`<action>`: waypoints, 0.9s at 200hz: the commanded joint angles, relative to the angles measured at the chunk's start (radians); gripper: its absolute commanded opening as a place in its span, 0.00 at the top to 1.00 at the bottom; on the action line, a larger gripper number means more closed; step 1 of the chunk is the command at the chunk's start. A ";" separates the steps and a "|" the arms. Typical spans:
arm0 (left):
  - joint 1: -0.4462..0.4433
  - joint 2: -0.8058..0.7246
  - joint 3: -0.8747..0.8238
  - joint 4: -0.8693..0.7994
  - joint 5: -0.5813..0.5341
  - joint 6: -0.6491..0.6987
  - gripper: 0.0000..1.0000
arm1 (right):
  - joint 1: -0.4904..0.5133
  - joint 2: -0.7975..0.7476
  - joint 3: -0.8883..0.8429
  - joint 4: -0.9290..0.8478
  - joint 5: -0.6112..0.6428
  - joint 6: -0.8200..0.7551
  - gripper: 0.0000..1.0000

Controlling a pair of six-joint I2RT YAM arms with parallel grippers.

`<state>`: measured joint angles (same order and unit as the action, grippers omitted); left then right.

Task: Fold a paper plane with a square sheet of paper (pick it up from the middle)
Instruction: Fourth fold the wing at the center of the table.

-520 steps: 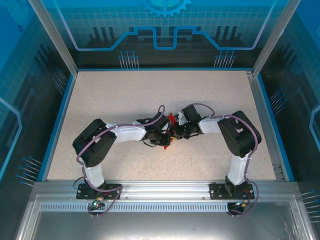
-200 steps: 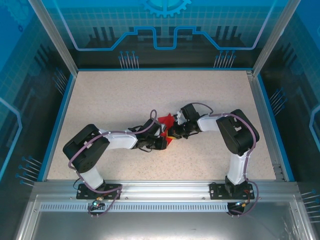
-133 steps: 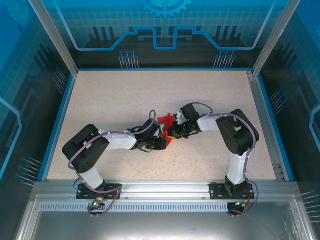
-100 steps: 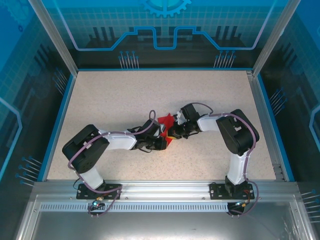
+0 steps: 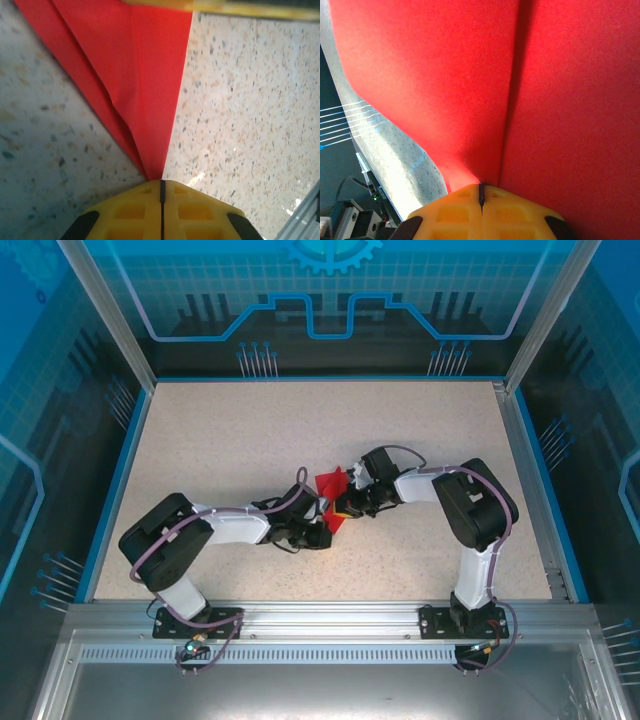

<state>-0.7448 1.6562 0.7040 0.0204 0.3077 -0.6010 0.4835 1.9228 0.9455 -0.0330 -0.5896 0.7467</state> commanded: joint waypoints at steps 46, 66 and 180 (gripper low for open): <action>0.012 -0.087 0.055 -0.119 0.052 -0.006 0.92 | -0.003 0.069 -0.047 -0.092 0.137 0.005 0.99; 0.040 -0.091 0.077 -0.057 0.047 -0.023 0.92 | -0.001 0.062 -0.045 -0.091 0.136 0.008 0.99; 0.090 0.118 0.145 -0.024 -0.014 0.046 0.93 | 0.007 0.041 -0.033 -0.085 0.119 0.022 0.99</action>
<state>-0.6571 1.7554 0.8280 0.0265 0.3267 -0.5968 0.4839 1.9209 0.9451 -0.0296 -0.5915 0.7570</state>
